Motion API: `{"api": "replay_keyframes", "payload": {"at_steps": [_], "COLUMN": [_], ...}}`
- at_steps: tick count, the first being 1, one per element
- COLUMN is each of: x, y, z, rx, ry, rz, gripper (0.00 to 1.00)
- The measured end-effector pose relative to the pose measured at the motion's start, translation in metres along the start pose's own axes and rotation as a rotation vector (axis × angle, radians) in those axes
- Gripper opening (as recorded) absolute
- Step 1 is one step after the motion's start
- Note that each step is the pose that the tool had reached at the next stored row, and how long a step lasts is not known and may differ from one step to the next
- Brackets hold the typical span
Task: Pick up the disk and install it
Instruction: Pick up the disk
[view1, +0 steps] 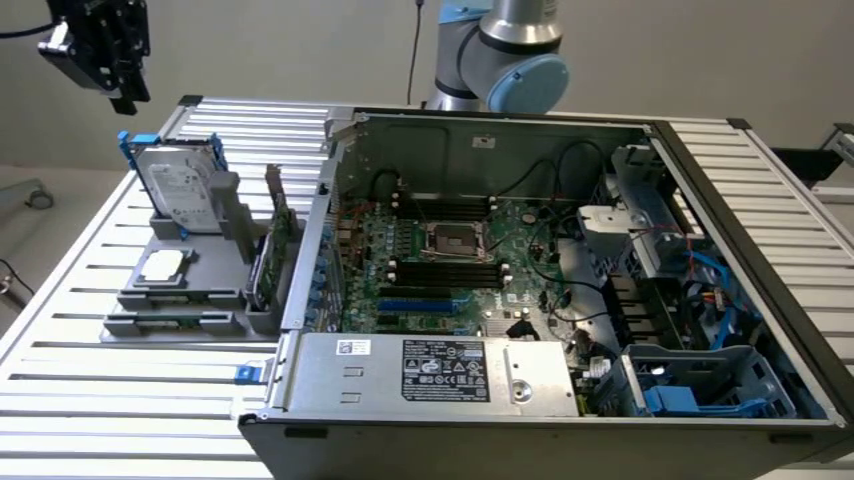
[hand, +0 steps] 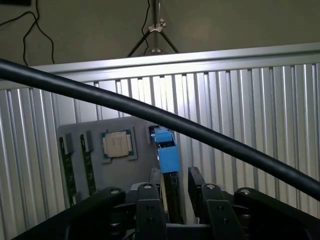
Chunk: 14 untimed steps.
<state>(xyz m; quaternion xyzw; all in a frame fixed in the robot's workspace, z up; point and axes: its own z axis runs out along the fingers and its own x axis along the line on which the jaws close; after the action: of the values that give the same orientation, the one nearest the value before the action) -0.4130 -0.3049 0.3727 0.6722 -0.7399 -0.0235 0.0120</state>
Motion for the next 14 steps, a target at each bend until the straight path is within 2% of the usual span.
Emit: {"api": "replay_keyframes", "payload": {"at_steps": [1,3,4,11,14], "x": [0.0,0.0,0.0,-0.002,-0.002], "y": [0.0003,0.0011,0.0015,0.0041,0.0042], "z": [0.0,0.0011,0.0025,0.0145,0.0184], "rx": [0.0,0.0008,0.0013,0.0014,0.0017], "ry": [0.0,-0.0001,0.0,0.003,0.0067], "rz": [0.0,-0.001,-0.002,-0.022,-0.036], "gripper": [0.42,0.42,0.48,0.48,0.48]}}
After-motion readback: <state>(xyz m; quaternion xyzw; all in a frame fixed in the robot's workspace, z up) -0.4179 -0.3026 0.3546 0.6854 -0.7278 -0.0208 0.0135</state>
